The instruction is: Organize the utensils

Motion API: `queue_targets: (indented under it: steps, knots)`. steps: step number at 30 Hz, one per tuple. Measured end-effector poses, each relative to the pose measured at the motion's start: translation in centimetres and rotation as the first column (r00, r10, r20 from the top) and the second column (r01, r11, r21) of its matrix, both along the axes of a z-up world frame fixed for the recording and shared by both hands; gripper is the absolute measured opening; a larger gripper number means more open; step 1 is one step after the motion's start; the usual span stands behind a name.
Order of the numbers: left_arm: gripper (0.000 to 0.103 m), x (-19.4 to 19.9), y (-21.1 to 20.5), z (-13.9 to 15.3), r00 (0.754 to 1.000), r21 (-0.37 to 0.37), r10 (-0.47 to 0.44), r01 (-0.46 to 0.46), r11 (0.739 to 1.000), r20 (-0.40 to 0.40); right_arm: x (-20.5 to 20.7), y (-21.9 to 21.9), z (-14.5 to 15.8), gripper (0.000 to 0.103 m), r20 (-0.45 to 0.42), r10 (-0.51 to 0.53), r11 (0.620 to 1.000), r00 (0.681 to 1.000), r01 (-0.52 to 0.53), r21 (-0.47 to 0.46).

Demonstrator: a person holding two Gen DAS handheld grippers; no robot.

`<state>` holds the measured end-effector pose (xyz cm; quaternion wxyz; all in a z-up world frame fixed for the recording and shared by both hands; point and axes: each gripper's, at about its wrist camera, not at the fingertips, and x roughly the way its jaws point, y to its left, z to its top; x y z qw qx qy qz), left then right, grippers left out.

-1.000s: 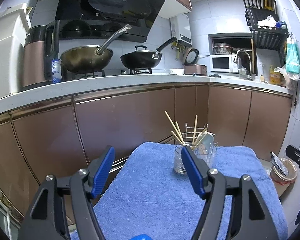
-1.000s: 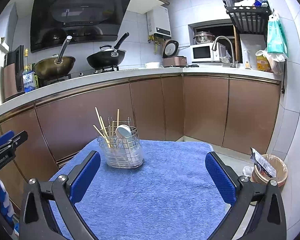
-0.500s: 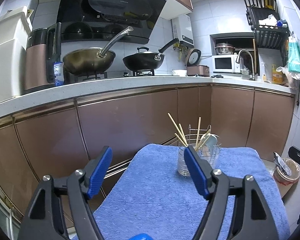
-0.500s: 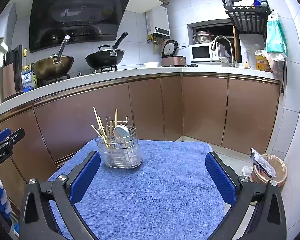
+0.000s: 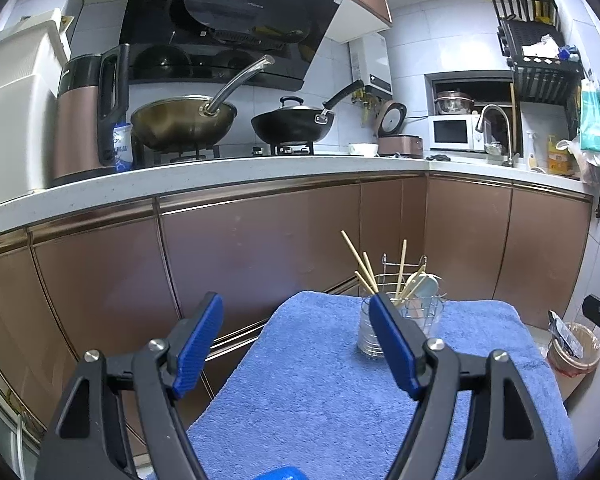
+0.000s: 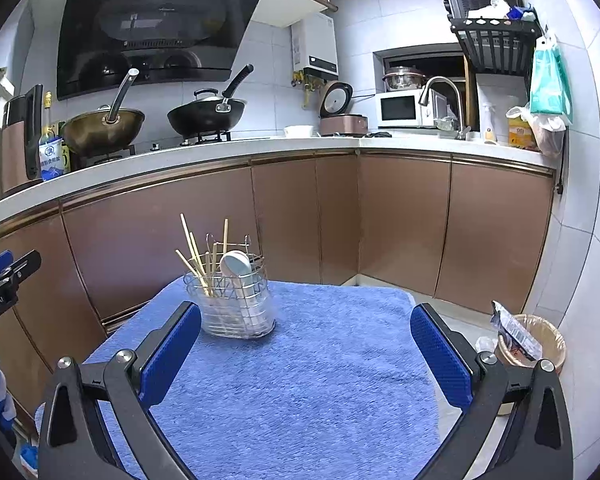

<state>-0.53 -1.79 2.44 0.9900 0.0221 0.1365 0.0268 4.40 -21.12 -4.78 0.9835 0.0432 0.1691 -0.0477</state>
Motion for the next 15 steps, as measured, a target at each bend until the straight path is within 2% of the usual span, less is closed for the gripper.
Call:
queue_targets:
  steps: [15]
  knots:
    - [0.074,0.1,1.4,0.3,0.999,-0.014,0.050,-0.050,0.999,0.007,-0.5,0.0,1.5,0.103,0.028,-0.035,0.998,0.999,0.036,-0.056]
